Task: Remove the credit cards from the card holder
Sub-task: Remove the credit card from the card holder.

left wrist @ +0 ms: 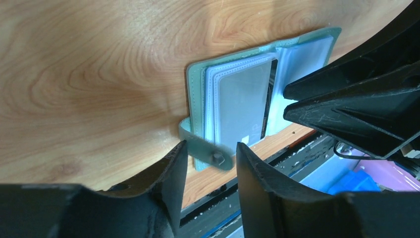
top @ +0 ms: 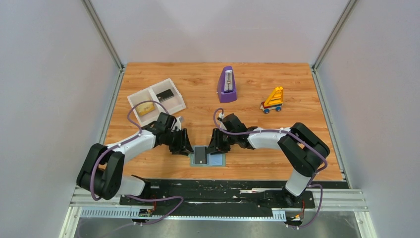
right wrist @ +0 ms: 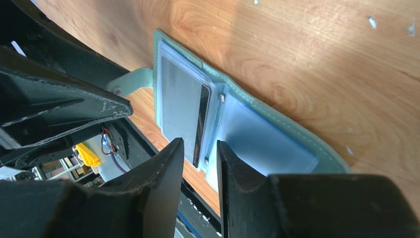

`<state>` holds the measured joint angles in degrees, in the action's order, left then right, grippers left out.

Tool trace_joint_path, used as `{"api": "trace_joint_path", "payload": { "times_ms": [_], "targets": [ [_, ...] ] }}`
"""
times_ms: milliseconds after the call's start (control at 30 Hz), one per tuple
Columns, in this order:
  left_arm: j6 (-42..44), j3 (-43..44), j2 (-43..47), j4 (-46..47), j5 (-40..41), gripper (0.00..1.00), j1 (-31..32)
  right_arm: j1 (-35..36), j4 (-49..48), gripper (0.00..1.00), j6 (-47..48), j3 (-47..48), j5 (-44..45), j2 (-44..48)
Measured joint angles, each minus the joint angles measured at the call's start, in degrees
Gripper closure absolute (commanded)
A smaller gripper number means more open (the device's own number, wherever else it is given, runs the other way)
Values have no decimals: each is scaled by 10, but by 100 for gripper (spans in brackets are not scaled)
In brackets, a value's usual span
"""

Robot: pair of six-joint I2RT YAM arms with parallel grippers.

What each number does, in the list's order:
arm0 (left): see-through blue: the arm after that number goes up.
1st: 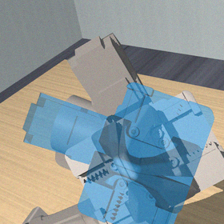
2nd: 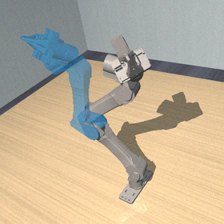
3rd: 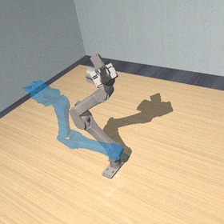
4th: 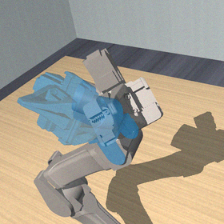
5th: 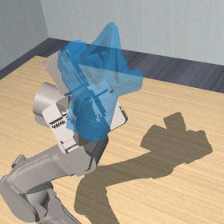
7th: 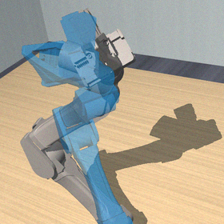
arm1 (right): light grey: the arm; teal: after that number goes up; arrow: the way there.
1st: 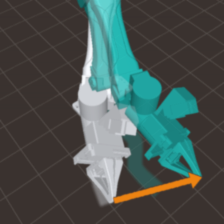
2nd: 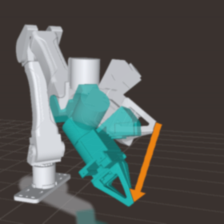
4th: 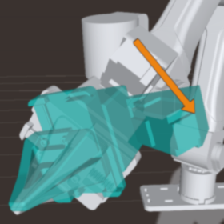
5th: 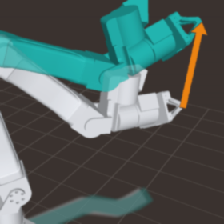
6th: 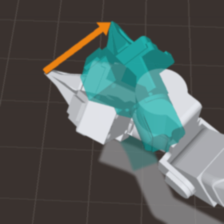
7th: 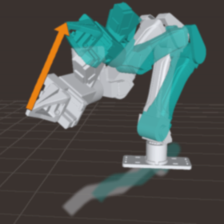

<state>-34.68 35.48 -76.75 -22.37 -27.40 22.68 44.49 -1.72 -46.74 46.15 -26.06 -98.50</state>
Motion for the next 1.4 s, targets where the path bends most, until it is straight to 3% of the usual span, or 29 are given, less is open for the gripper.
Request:
{"api": "trace_joint_path", "payload": {
  "times_ms": [300, 467, 633, 800, 1033, 1400],
  "targets": [
    [-16, -19, -22, 43, -1, 70, 14, 0, -18, 75, 4, 1, 0, -9],
    [-24, -23, -20, 46, 5, 70, 17, 0, -22, 76, 3, 0, 0, -10],
    [-26, -22, -4, 33, 18, 57, 19, 0, -23, 77, 3, -4, 1, -10],
    [-25, 0, 37, -14, 39, 55, 29, 0, -23, 77, 3, -8, 1, -9],
    [-28, 64, 49, -32, 39, 59, 72, 0, -20, 78, 3, -13, 5, 9],
    [-41, 62, -3, 5, 30, 72, 91, 0, -20, 78, 3, -17, 8, 15]
  ]
}}
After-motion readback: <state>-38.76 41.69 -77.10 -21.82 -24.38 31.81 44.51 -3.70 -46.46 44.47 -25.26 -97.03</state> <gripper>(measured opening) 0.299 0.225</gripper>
